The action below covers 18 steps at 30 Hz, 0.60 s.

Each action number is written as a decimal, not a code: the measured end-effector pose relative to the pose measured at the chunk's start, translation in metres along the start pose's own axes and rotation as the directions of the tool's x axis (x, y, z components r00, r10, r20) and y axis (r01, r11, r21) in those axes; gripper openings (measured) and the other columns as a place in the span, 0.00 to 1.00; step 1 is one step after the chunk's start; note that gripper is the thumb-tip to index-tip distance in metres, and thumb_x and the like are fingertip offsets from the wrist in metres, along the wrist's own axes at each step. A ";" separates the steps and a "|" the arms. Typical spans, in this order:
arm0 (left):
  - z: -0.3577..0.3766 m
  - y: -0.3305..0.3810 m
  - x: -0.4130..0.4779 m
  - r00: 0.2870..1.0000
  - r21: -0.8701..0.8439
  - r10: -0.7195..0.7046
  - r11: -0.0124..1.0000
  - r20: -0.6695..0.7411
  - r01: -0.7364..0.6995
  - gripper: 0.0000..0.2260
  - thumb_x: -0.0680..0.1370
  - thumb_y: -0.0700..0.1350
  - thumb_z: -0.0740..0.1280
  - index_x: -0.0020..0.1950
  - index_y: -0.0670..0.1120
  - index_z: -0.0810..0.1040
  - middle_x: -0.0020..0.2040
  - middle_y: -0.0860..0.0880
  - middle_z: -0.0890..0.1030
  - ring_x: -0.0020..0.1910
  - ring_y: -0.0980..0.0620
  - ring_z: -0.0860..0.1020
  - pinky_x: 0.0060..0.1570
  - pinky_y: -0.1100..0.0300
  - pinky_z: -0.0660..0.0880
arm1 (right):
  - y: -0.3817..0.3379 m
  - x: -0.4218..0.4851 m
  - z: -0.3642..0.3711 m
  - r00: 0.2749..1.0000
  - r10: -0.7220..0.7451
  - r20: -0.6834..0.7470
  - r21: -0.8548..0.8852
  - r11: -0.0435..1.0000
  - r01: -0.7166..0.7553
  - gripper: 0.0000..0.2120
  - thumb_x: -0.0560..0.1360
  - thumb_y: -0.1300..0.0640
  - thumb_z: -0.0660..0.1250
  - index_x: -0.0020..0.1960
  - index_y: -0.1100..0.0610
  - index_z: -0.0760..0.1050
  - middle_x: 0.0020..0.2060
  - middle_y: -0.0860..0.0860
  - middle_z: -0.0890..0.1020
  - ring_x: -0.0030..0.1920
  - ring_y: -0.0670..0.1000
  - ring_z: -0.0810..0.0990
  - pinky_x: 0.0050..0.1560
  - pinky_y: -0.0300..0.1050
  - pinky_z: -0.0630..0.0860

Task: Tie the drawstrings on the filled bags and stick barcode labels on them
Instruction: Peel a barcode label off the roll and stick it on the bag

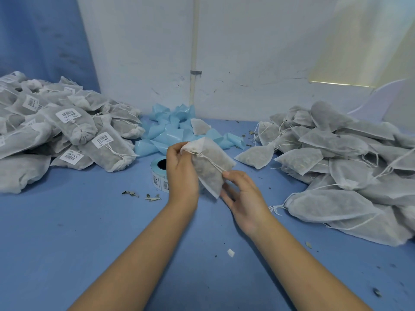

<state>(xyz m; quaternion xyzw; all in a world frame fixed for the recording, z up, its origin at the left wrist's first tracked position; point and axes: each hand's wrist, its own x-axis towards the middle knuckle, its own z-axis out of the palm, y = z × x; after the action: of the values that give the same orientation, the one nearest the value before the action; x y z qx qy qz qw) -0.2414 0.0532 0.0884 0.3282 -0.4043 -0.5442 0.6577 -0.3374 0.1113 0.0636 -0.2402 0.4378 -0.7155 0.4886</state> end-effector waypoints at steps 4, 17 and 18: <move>-0.002 -0.001 0.004 0.990 -0.141 -0.132 0.981 0.040 0.136 0.09 0.79 0.39 0.59 0.42 0.48 0.75 0.34 0.55 0.80 0.34 0.58 0.78 0.37 0.64 0.74 | 0.004 -0.001 0.005 0.998 0.049 0.034 0.035 0.998 -0.051 0.07 0.74 0.64 0.68 0.39 0.56 0.73 0.37 0.49 0.83 0.43 0.51 0.82 0.48 0.44 0.80; -0.004 -0.015 -0.015 0.971 0.128 0.023 0.990 0.236 -0.054 0.11 0.75 0.38 0.70 0.51 0.48 0.70 0.45 0.51 0.79 0.40 0.64 0.79 0.39 0.70 0.74 | 0.008 0.000 0.006 1.000 0.021 -0.023 0.142 0.990 -0.017 0.07 0.75 0.65 0.67 0.40 0.58 0.73 0.37 0.52 0.84 0.42 0.50 0.83 0.45 0.43 0.82; -0.004 -0.016 -0.014 0.973 0.121 0.032 0.991 0.230 -0.061 0.11 0.75 0.38 0.70 0.51 0.47 0.71 0.45 0.51 0.79 0.39 0.64 0.79 0.39 0.71 0.74 | 0.008 0.000 0.006 1.000 0.016 -0.015 0.142 0.990 -0.014 0.07 0.75 0.65 0.67 0.40 0.58 0.74 0.37 0.52 0.84 0.42 0.51 0.83 0.46 0.44 0.82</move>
<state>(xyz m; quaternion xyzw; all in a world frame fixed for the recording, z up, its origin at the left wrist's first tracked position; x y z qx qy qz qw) -0.2461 0.0637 0.0705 0.2953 -0.5185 -0.5358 0.5974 -0.3287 0.1079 0.0600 -0.1954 0.3916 -0.7431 0.5063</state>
